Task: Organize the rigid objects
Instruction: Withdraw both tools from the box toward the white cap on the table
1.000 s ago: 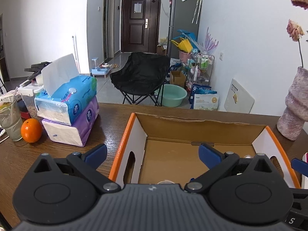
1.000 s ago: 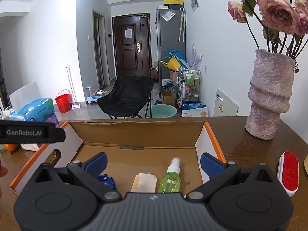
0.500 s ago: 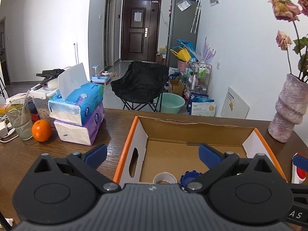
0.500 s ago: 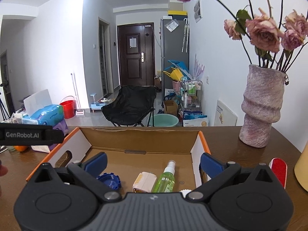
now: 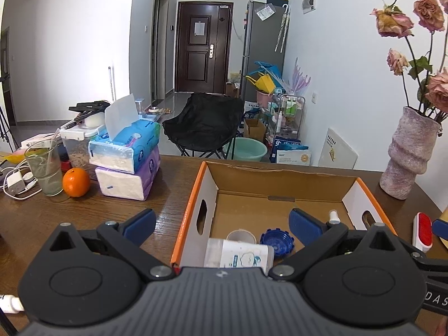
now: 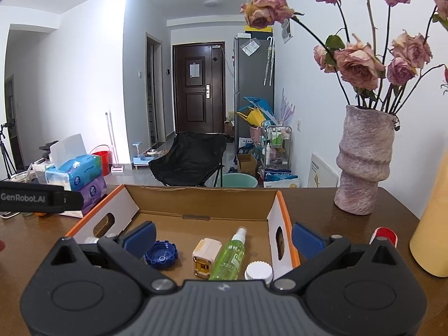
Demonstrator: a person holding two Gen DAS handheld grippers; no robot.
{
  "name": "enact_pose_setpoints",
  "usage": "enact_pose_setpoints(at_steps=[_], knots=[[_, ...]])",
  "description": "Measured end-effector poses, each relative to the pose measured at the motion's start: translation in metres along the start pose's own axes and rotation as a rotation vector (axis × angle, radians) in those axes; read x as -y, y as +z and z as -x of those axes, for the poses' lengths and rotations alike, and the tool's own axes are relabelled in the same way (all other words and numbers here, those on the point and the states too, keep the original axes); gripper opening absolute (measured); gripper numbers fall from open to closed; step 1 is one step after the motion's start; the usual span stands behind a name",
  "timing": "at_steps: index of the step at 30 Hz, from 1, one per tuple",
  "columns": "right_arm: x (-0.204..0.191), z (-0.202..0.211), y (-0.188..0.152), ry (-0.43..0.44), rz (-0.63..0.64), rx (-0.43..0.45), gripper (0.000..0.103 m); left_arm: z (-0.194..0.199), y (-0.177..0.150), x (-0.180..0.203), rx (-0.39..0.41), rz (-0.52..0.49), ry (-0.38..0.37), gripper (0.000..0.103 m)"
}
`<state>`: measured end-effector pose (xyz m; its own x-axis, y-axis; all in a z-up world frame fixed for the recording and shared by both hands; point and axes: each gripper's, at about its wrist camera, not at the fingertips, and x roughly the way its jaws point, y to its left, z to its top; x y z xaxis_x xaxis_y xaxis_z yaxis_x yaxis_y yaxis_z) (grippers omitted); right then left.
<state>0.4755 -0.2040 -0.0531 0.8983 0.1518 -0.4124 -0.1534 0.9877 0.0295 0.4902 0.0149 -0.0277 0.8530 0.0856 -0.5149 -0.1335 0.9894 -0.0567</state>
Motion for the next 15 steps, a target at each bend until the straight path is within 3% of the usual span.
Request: enact_pose_setpoints(at_steps=[15], knots=[[-0.002, 0.055, -0.015, 0.002, 0.0, 0.025, 0.103, 0.054, -0.023, -0.007, 0.005, 0.005, -0.005, 0.103]])
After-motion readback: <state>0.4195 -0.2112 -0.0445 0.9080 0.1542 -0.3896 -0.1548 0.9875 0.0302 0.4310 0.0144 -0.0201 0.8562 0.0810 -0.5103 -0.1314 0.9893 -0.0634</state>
